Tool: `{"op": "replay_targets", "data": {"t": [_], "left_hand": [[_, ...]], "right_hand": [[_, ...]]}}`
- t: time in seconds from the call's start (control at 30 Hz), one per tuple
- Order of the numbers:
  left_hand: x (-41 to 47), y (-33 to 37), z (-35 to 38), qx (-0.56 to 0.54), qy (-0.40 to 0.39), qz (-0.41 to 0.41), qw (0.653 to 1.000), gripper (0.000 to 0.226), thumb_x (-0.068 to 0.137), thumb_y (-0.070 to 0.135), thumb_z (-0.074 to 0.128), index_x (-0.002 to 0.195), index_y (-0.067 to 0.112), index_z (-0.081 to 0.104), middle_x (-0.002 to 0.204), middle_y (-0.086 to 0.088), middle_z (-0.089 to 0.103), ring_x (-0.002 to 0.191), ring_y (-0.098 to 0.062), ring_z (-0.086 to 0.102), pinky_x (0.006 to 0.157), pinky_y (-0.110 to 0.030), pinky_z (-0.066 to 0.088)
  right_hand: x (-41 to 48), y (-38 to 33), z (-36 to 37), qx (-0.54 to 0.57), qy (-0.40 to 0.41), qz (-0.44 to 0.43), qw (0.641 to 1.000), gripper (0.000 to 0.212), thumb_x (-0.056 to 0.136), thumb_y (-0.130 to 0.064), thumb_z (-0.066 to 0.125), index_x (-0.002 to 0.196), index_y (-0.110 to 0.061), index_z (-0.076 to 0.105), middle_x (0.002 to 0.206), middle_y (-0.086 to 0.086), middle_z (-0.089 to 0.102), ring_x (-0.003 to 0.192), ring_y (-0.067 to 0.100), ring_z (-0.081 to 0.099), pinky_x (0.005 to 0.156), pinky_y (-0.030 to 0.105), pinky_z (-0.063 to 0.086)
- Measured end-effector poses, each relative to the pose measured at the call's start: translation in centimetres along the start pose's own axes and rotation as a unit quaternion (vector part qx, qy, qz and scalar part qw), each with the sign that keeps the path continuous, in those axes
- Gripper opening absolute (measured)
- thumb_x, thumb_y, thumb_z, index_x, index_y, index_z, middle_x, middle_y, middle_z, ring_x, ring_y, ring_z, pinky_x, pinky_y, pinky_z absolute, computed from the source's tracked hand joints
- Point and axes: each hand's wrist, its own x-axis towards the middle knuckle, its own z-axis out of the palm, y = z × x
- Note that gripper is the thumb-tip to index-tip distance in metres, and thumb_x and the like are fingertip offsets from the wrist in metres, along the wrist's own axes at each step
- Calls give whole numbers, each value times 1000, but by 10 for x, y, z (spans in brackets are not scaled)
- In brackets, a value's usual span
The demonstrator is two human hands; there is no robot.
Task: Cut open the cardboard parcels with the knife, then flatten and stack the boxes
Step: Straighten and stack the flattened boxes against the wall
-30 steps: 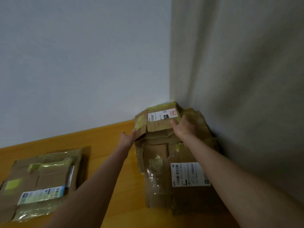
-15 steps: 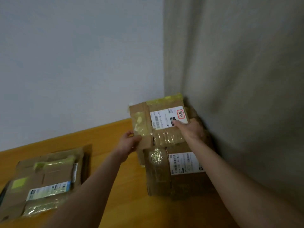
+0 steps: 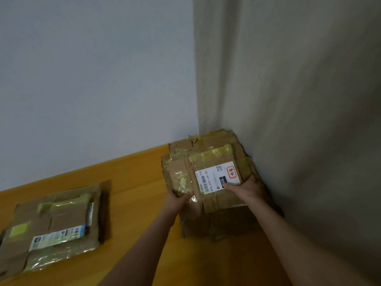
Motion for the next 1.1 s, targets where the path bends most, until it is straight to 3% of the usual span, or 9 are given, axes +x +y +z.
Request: {"op": "replay_targets", "data": {"t": [0.2, 0.4, 0.5, 0.63, 0.77, 0.87, 1.03, 1.1], "left_hand": [[1, 12, -29, -87, 93, -13, 992, 42, 85, 19, 72, 120, 11, 50, 112, -13, 60, 94, -29, 58, 87, -46, 52], [-10, 23, -87, -140, 135, 24, 981, 41, 84, 15, 71, 120, 15, 52, 105, -8, 63, 83, -24, 60, 65, -35, 51], [-21, 35, -110, -149, 133, 59, 978, 49, 82, 10, 72, 126, 13, 52, 114, -12, 64, 91, -27, 63, 71, -39, 53], [-52, 53, -145, -150, 160, 101, 970, 63, 71, 27, 81, 126, 17, 51, 119, -11, 64, 103, -30, 64, 91, -51, 53], [-86, 60, -200, -140, 211, 153, 955, 49, 83, 19, 73, 125, 21, 48, 117, -6, 62, 106, -26, 61, 92, -50, 52], [-102, 56, -256, -139, 228, 179, 947, 51, 81, 18, 74, 124, 24, 46, 117, -4, 60, 106, -25, 60, 91, -49, 51], [-110, 24, -343, -112, 254, 190, 942, 54, 78, 12, 76, 124, 19, 49, 112, -2, 62, 103, -21, 61, 83, -36, 52], [-104, -4, -376, -53, 250, 159, 954, 54, 74, 7, 80, 120, 11, 51, 105, -3, 60, 102, -26, 60, 78, -32, 52]], "right_hand": [[-4, -17, 11, -23, 26, -42, 999, 104, 63, -62, 78, 142, -10, 36, 148, 13, 31, 138, 35, 26, 105, 48, 35], [-28, -59, 37, 128, -31, -117, 984, 87, 63, -44, 86, 130, -10, 43, 122, 7, 59, 110, 29, 60, 85, 40, 52], [-39, -78, 40, 151, -54, -149, 976, 91, 62, -42, 87, 135, -11, 42, 130, 8, 57, 117, 30, 56, 94, 45, 50], [-61, -106, 54, 199, -103, -193, 955, 86, 73, -27, 83, 142, -10, 36, 139, 9, 51, 126, 31, 50, 103, 49, 44], [-103, -131, 91, 236, -162, -230, 930, 70, 80, -19, 77, 138, -10, 39, 135, 8, 54, 124, 29, 52, 102, 45, 45], [-137, -151, 126, 233, -173, -259, 921, 62, 80, -21, 77, 130, -13, 43, 130, 5, 57, 121, 27, 54, 96, 41, 46], [-182, -173, 202, 210, -192, -281, 917, 91, 73, -29, 83, 146, -14, 30, 145, 6, 46, 132, 28, 45, 105, 46, 43], [-195, -170, 233, 174, -205, -259, 928, 100, 72, -29, 84, 150, -14, 21, 150, 7, 39, 135, 28, 41, 106, 41, 40]]}}
